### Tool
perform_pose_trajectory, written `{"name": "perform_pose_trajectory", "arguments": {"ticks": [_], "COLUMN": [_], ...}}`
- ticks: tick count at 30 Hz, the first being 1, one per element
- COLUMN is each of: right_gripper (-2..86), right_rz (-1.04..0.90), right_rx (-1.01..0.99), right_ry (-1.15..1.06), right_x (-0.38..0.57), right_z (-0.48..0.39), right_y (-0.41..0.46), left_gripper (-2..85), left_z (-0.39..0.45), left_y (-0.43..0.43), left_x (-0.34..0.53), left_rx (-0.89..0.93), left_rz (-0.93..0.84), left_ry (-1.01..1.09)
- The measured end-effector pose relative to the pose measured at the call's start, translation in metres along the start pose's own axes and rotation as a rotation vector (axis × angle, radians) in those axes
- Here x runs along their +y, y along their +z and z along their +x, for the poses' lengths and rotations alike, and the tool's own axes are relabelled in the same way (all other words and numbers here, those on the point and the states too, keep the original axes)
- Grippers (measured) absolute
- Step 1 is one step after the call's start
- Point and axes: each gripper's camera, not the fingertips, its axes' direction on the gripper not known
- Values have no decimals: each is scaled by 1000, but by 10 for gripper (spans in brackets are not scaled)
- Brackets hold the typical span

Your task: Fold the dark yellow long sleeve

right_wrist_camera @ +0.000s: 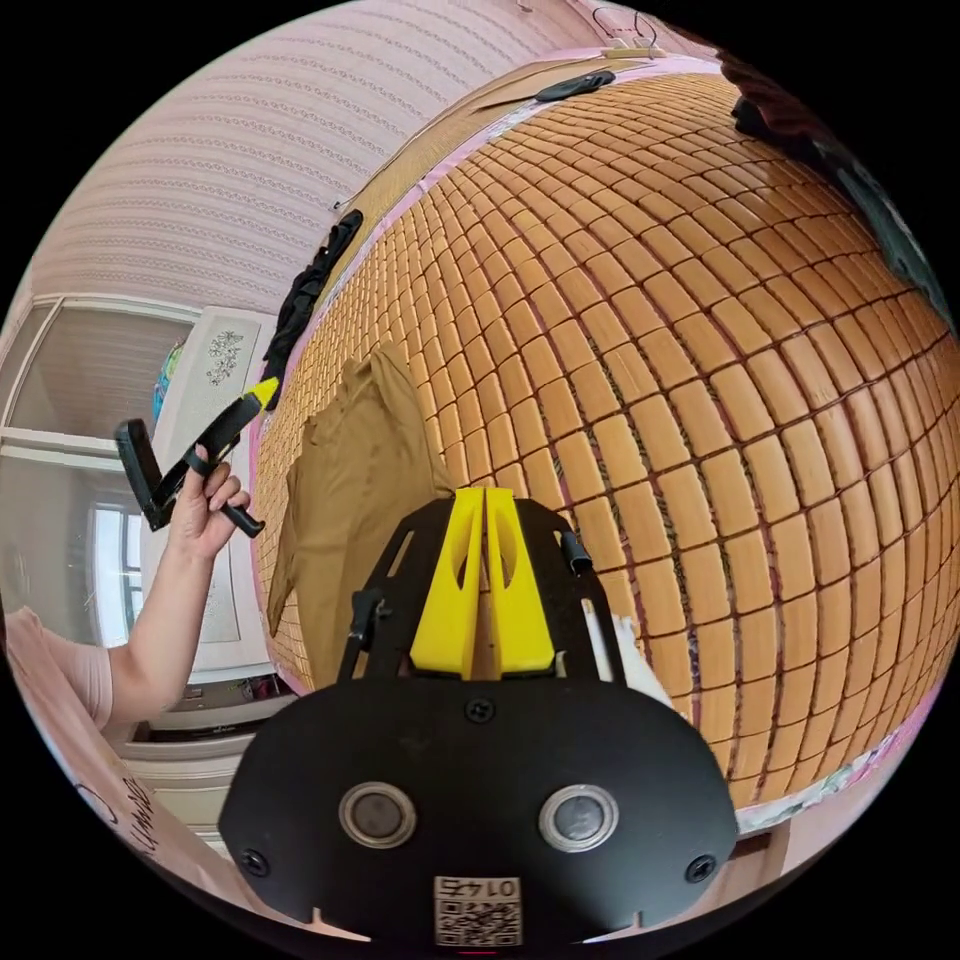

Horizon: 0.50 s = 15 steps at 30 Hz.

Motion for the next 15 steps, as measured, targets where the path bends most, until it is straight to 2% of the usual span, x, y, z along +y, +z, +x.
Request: {"name": "perform_pose_trajectory", "arguments": {"ticks": [5,12,15], "right_gripper": [-2,-2,0], "right_rz": [-79,-350,-451], "right_rx": [71,107,75], "right_ry": [-142,-425,-469], "right_x": [2,40,63], "right_z": [-43,-153,-196], "right_y": [-7,29,51], "left_gripper": [22,51,63], "left_z": [12,34,47], "left_y": [-60,-149,-165], "left_x": [111,278,321], "left_rx": [-29,-152,-171], "left_rz": [-150,-425,-484], "left_ry": [-83,-452,-510]}}
